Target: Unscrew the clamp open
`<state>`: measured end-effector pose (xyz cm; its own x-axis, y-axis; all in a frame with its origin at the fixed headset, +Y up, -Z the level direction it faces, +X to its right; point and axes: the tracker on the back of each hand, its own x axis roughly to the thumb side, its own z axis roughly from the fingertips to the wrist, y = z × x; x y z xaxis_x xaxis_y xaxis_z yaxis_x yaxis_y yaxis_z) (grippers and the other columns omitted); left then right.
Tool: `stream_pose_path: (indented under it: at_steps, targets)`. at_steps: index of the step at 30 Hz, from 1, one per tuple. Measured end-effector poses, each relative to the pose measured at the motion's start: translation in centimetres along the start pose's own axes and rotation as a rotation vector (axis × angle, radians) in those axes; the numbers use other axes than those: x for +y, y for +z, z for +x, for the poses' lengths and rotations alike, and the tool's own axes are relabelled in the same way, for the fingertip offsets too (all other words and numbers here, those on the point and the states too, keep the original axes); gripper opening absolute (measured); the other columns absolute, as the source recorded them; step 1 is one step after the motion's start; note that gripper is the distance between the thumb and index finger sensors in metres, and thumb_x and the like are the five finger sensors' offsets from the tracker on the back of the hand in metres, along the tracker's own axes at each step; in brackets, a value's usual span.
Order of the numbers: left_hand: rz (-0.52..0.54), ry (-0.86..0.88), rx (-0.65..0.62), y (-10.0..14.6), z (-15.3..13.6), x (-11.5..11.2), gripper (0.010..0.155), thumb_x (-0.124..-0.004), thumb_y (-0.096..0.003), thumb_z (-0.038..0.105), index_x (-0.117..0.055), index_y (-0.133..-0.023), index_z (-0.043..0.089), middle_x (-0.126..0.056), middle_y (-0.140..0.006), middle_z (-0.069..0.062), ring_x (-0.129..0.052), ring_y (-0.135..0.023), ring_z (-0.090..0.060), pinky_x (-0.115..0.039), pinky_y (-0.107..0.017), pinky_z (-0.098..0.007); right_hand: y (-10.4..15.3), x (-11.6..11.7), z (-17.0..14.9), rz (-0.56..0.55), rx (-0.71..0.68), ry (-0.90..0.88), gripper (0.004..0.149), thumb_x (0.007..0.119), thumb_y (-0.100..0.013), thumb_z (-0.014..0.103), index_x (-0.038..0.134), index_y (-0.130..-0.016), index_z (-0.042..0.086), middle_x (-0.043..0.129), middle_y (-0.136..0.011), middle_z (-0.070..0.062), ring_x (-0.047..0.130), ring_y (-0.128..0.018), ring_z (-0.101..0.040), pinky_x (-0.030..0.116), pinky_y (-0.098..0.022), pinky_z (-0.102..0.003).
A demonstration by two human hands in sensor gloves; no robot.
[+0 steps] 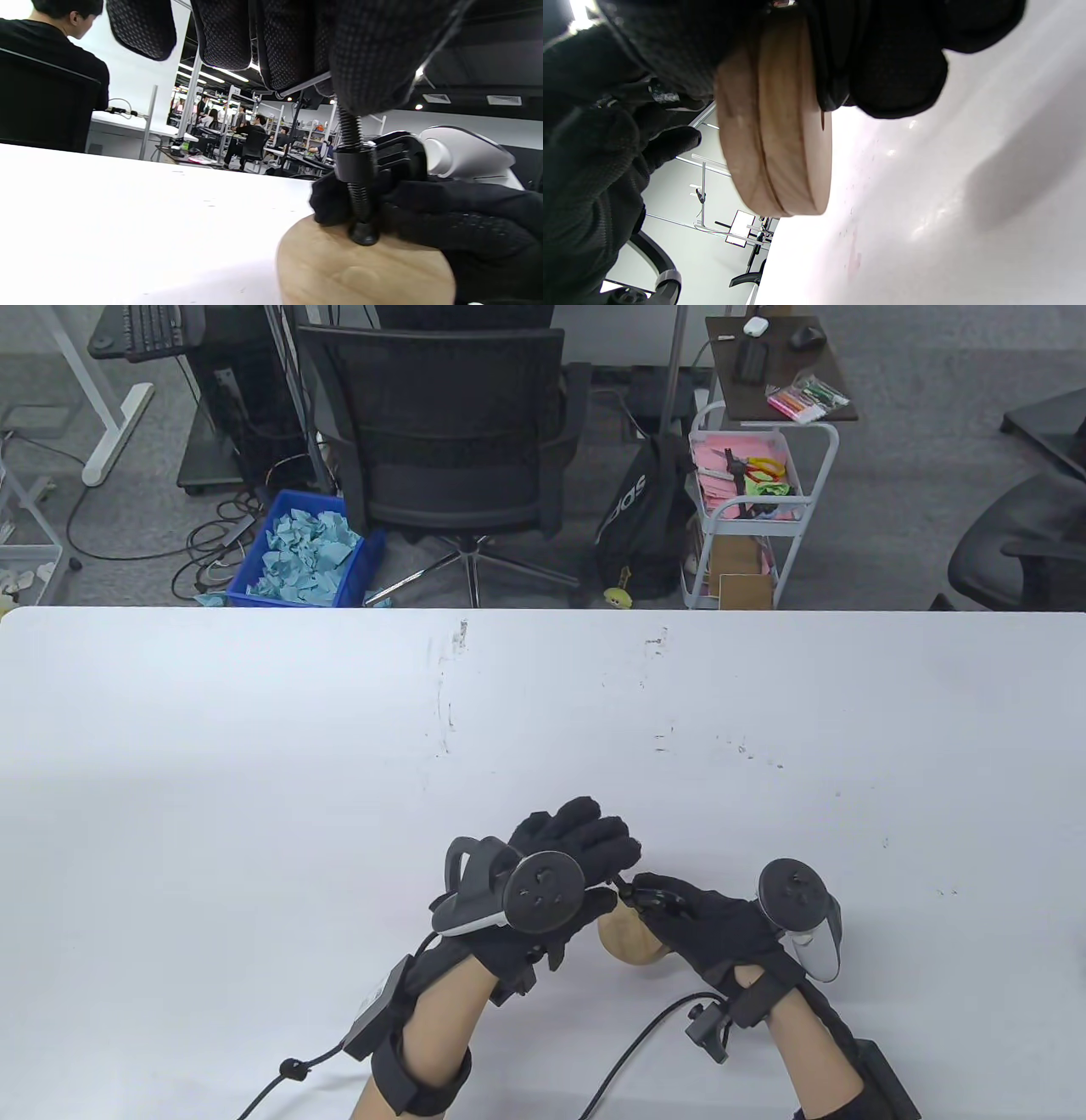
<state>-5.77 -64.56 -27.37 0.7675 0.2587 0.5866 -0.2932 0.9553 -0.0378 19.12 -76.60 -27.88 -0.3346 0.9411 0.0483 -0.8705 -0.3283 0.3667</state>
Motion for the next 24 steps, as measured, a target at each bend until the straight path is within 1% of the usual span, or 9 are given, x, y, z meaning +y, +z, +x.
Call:
stream_pose_path:
  at_steps: [4, 6, 9, 10, 13, 18, 20, 22, 24]
  targets:
    - [0.059, -0.041, 0.032, 0.2, -0.1, 0.2, 0.051, -0.081, -0.0442, 0.057, -0.081, -0.092, 0.039, -0.09, -0.094, 0.006, -0.082, -0.101, -0.026, -0.068, -0.076, -0.052, 0.0, 0.1, 0.0, 0.005, -0.006, 0.008, 0.046, 0.082, -0.042, 0.045, 0.079, -0.088, 0.04, 0.072, -0.087, -0.017, 0.094, -0.053, -0.015, 0.07, -0.048, -0.051]
    - [0.068, -0.067, 0.045, 0.2, 0.0, 0.2, 0.043, -0.078, -0.0447, 0.057, -0.089, -0.081, 0.037, -0.1, -0.074, 0.008, -0.097, -0.082, -0.021, -0.079, -0.066, -0.042, 0.0, 0.2, 0.0, 0.007, -0.004, 0.018, 0.046, 0.083, -0.042, 0.045, 0.079, -0.088, 0.039, 0.072, -0.087, -0.017, 0.094, -0.053, -0.016, 0.07, -0.048, -0.052]
    - [0.054, -0.04, 0.045, 0.0, -0.1, 0.1, 0.042, -0.079, -0.0445, 0.057, -0.093, -0.074, 0.03, -0.102, -0.055, 0.007, -0.103, -0.064, -0.019, -0.084, -0.057, -0.038, 0.0, 0.2, 0.1, -0.002, -0.007, 0.028, 0.046, 0.083, -0.042, 0.044, 0.08, -0.087, 0.038, 0.072, -0.086, -0.017, 0.094, -0.052, -0.017, 0.069, -0.047, -0.052]
    - [0.055, -0.028, 0.046, -0.1, -0.1, 0.1, 0.042, -0.079, -0.0446, 0.057, -0.093, -0.073, 0.03, -0.102, -0.054, 0.007, -0.104, -0.063, -0.019, -0.085, -0.056, -0.038, 0.0, 0.2, 0.0, -0.003, -0.007, 0.025, 0.046, 0.083, -0.042, 0.044, 0.08, -0.088, 0.038, 0.072, -0.087, -0.017, 0.094, -0.052, -0.017, 0.069, -0.047, -0.052]
    - [0.057, -0.027, 0.048, -0.1, -0.2, 0.1, 0.042, -0.079, -0.045, 0.057, -0.092, -0.076, 0.032, -0.102, -0.059, 0.007, -0.103, -0.067, -0.019, -0.084, -0.058, -0.039, -0.1, 0.1, 0.0, 0.004, -0.001, 0.018, 0.046, 0.083, -0.042, 0.044, 0.08, -0.088, 0.039, 0.072, -0.087, -0.017, 0.094, -0.053, -0.017, 0.069, -0.048, -0.052]
    - [0.076, 0.05, 0.047, 0.2, -0.8, 0.7, 0.051, -0.077, -0.0475, 0.054, -0.08, -0.094, 0.034, -0.094, -0.085, 0.006, -0.101, -0.073, -0.019, -0.081, -0.065, -0.043, 0.0, 0.0, 0.0, -0.006, -0.009, 0.013, 0.046, 0.083, -0.042, 0.045, 0.08, -0.088, 0.039, 0.072, -0.087, -0.017, 0.094, -0.053, -0.016, 0.069, -0.048, -0.052]
    - [0.058, 0.083, 0.046, 0.3, -1.1, 0.9, 0.049, -0.078, -0.0504, 0.044, -0.074, -0.099, 0.035, -0.086, -0.097, 0.004, -0.099, -0.077, -0.019, -0.079, -0.068, -0.045, 0.0, -0.1, 0.0, -0.008, -0.01, 0.011, 0.046, 0.083, -0.042, 0.045, 0.08, -0.088, 0.039, 0.072, -0.087, -0.016, 0.094, -0.053, -0.016, 0.069, -0.048, -0.052]
    - [0.041, 0.069, 0.057, 0.2, -1.3, 0.8, 0.049, -0.077, -0.0522, 0.026, -0.072, -0.1, 0.037, -0.081, -0.102, 0.003, -0.097, -0.081, -0.021, -0.077, -0.069, -0.047, 0.0, -0.1, 0.0, -0.004, -0.006, 0.008, 0.046, 0.083, -0.043, 0.045, 0.079, -0.088, 0.039, 0.072, -0.087, -0.017, 0.094, -0.053, -0.016, 0.069, -0.048, -0.052]
    - [0.011, 0.026, 0.066, 0.1, -1.5, 0.6, 0.054, -0.078, -0.0511, 0.022, -0.07, -0.101, 0.039, -0.079, -0.105, 0.003, -0.097, -0.083, -0.02, -0.08, -0.066, -0.043, 0.0, -0.1, 0.1, -0.004, -0.006, 0.007, 0.046, 0.083, -0.043, 0.045, 0.079, -0.088, 0.04, 0.072, -0.087, -0.016, 0.094, -0.053, -0.016, 0.069, -0.048, -0.052]
